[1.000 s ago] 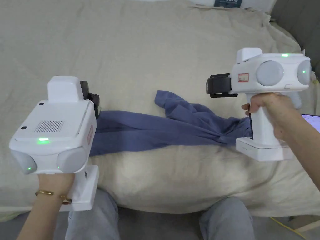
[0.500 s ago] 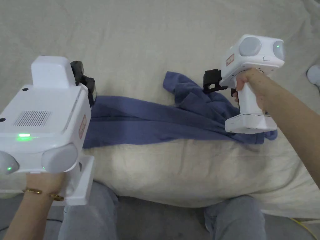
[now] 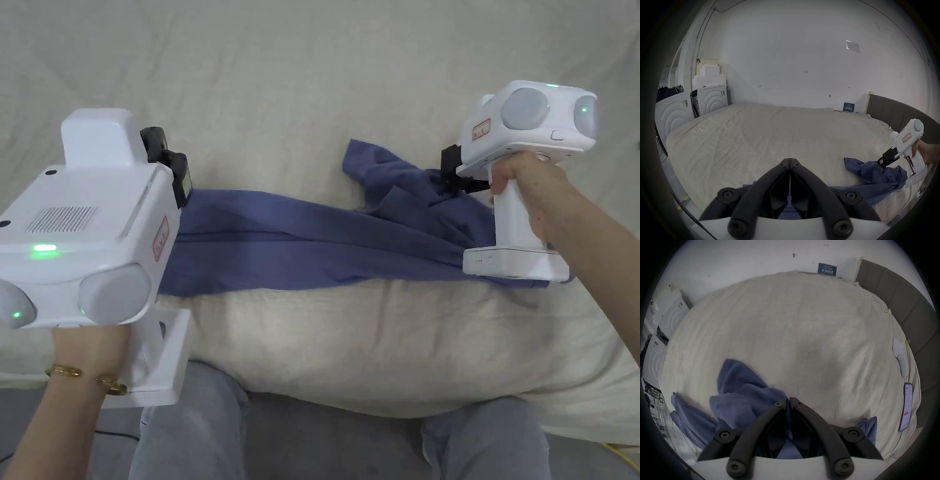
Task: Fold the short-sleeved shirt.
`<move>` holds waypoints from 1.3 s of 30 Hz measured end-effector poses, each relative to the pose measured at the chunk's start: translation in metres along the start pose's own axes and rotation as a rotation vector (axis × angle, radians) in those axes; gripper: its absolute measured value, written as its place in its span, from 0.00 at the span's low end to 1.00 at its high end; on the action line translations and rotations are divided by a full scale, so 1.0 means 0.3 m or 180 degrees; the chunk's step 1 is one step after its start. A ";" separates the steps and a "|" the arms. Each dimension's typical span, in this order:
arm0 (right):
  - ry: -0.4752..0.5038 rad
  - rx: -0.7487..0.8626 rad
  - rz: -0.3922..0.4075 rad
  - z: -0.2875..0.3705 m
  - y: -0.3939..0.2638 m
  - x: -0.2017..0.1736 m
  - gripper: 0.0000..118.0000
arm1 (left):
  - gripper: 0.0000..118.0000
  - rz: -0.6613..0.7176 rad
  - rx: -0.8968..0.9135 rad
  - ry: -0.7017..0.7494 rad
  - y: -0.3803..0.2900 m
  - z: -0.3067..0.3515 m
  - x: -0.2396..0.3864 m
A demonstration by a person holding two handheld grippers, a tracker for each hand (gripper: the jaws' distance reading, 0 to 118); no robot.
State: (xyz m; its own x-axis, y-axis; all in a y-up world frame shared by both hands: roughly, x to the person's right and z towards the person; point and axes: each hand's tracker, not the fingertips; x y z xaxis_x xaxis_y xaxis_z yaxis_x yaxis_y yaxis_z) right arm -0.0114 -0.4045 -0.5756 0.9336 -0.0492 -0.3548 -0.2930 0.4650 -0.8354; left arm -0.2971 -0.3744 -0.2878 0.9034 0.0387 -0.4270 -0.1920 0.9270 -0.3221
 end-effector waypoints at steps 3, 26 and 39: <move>0.0098 0.0228 -0.0021 0.095 -0.011 0.011 0.02 | 0.40 0.0205 -0.0150 -0.0008 0.039 -0.005 -0.035; 0.0351 0.0959 -0.0010 0.500 -0.173 -0.003 0.02 | 1.00 -0.0172 -0.1866 0.0166 0.141 -0.349 -0.250; 0.0306 0.0828 -0.0067 0.369 -0.127 0.051 0.02 | 0.64 -0.0436 -0.2452 0.0270 -0.021 -0.464 -0.273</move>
State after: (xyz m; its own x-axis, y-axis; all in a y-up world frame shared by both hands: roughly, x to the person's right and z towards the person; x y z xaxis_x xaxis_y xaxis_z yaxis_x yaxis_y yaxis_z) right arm 0.0371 -0.3251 -0.5026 0.9115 -0.1390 -0.3870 -0.1994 0.6738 -0.7115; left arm -0.4233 -0.4354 -0.3685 0.9119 -0.1145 -0.3942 -0.3207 0.4005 -0.8583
